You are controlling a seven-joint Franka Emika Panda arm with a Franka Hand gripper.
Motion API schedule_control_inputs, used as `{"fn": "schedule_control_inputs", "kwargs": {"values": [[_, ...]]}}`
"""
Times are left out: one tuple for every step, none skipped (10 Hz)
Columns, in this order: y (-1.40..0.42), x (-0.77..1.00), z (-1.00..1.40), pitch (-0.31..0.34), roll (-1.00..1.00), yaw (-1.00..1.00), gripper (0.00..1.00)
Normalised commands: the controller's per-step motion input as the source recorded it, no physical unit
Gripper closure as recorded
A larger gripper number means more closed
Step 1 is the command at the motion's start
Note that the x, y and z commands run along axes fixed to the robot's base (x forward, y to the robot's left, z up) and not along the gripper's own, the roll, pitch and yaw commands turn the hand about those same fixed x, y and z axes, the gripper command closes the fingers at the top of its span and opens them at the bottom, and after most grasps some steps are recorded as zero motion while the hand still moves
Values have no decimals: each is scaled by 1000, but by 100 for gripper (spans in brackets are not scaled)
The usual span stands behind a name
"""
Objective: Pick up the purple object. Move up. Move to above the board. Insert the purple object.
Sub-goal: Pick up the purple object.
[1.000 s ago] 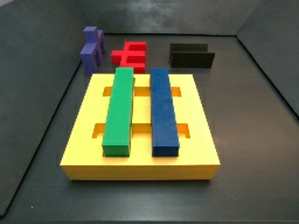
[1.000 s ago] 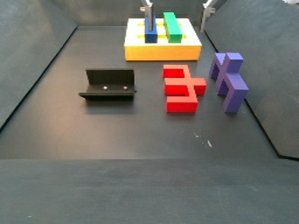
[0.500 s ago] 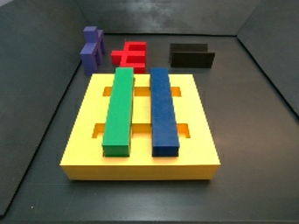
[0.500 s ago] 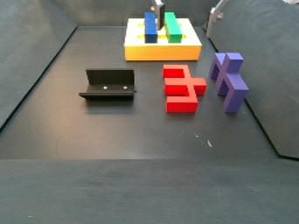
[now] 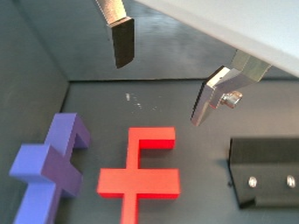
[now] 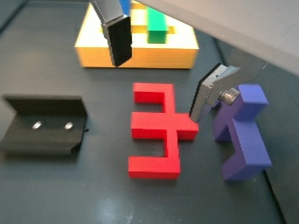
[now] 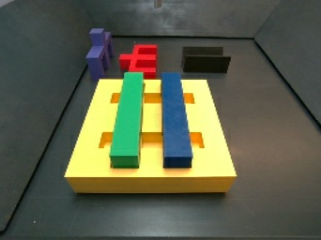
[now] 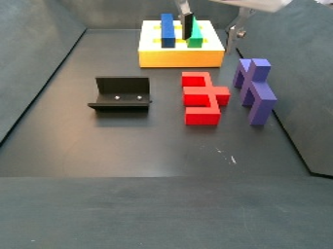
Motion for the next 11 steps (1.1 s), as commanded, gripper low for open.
{"fn": "schedule_control_inputs", "kwargs": {"values": [[-277, 0, -109, 0, 0, -826, 0], [-309, -11, -77, 0, 0, -803, 0], [-306, -31, -114, -4, 0, -806, 0], [-297, -31, -106, -3, 0, -811, 0], [-211, -106, -111, 0, 0, -823, 0], [-140, -137, -140, 0, 0, -851, 0], [-94, -214, -214, -19, 0, -834, 0], [-66, -346, -294, -54, -14, -749, 0], [-71, -389, -269, -60, -4, -714, 0], [-74, -426, -214, -44, 0, -686, 0], [-111, -506, -171, -17, 0, -609, 0]]}}
